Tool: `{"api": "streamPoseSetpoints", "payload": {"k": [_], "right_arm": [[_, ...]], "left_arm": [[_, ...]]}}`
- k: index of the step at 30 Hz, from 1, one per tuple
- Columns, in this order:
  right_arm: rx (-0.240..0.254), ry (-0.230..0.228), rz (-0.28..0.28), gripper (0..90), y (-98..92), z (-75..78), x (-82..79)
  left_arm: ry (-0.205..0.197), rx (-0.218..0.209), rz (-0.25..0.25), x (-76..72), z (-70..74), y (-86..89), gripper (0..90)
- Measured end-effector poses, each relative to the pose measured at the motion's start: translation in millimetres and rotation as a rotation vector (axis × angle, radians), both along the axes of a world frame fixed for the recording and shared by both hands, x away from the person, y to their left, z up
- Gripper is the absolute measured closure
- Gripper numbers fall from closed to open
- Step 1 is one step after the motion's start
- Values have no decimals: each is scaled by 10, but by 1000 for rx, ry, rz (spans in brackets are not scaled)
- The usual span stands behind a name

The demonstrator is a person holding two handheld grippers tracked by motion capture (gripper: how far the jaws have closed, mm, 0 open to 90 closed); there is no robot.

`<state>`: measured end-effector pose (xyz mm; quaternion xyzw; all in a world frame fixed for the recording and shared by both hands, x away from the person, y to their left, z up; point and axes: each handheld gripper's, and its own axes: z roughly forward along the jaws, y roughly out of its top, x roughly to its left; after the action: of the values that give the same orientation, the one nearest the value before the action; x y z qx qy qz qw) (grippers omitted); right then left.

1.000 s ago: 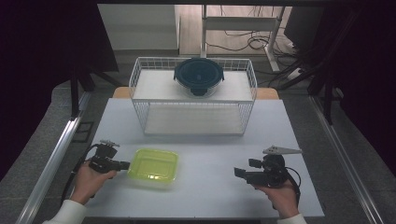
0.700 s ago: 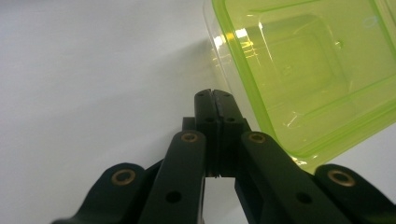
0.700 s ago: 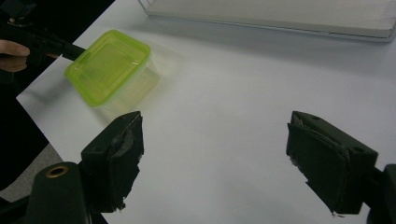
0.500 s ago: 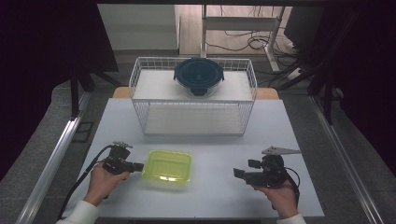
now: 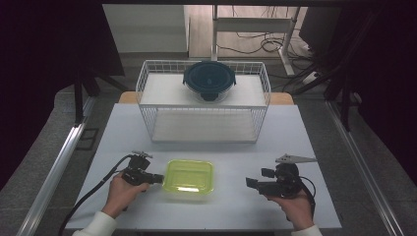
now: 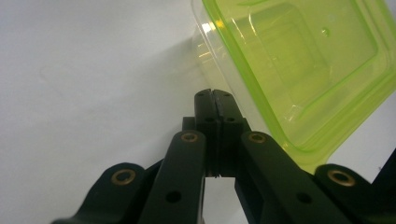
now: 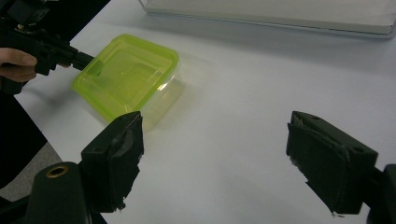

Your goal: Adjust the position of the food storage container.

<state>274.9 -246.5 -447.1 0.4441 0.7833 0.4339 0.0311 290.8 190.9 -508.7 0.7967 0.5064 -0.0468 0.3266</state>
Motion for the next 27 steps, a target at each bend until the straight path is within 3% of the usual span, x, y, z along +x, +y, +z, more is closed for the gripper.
{"api": "streamPoseSetpoints", "payload": {"k": [4, 19, 27], "right_arm": [[-1, 1, 1, 187, -1, -2, 0], [-5, 7, 4, 187, -1, -19, 6], [-9, 8, 9, 187, -6, -24, 7]], "left_arm": [[-3, -19, -13, 16, 34, -65, 900], [8, -24, -80, 51, -15, -435, 900], [10, -29, -75, 70, -55, -479, 900]]}}
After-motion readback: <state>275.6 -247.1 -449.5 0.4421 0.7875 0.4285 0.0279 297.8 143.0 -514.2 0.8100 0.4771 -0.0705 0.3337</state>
